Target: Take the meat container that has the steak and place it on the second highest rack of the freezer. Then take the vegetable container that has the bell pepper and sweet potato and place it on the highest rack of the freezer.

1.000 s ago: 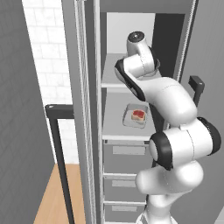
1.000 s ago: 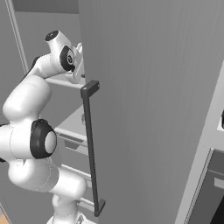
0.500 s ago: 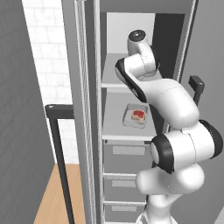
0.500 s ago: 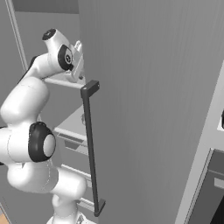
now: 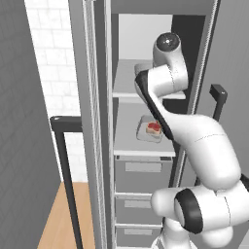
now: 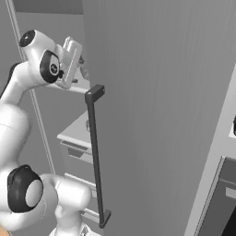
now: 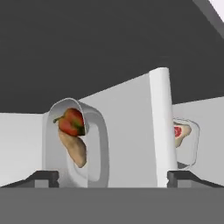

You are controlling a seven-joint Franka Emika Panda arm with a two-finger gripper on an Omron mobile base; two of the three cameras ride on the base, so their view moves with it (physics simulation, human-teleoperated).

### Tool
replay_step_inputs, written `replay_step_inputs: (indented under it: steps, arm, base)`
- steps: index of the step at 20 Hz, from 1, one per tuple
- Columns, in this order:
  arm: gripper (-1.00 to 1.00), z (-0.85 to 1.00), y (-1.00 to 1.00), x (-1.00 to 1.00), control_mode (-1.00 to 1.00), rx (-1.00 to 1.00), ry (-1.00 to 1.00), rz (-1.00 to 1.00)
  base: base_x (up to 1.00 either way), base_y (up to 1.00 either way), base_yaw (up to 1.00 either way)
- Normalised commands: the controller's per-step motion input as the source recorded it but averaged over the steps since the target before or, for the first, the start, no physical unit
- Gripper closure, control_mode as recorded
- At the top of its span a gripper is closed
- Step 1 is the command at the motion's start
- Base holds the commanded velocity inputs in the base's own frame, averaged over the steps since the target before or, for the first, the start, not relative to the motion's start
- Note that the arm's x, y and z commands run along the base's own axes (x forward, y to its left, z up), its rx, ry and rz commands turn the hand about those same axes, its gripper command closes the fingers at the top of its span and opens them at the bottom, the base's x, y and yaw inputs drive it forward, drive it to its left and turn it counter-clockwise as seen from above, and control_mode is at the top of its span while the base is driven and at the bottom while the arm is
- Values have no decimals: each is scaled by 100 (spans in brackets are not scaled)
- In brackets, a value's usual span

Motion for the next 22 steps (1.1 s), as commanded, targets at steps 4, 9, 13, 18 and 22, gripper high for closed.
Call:
replay_step_inputs:
  steps: [4,9,13,18,22]
  arm:
    - [-100,20,0,-100,-100,2,5,0]
    - [-100,9,2,-100,-100,5,9,0]
    - [-100,0,0,-100,-100,6,7,0]
    - [-100,-11,1,-100,-100,2,11,0]
    - [-100,-32,0,-100,-100,0,4,0]
  base:
    - [0,0,0]
    - [0,0,0]
    - [0,0,0]
    - [0,0,0]
    - [0,0,0]
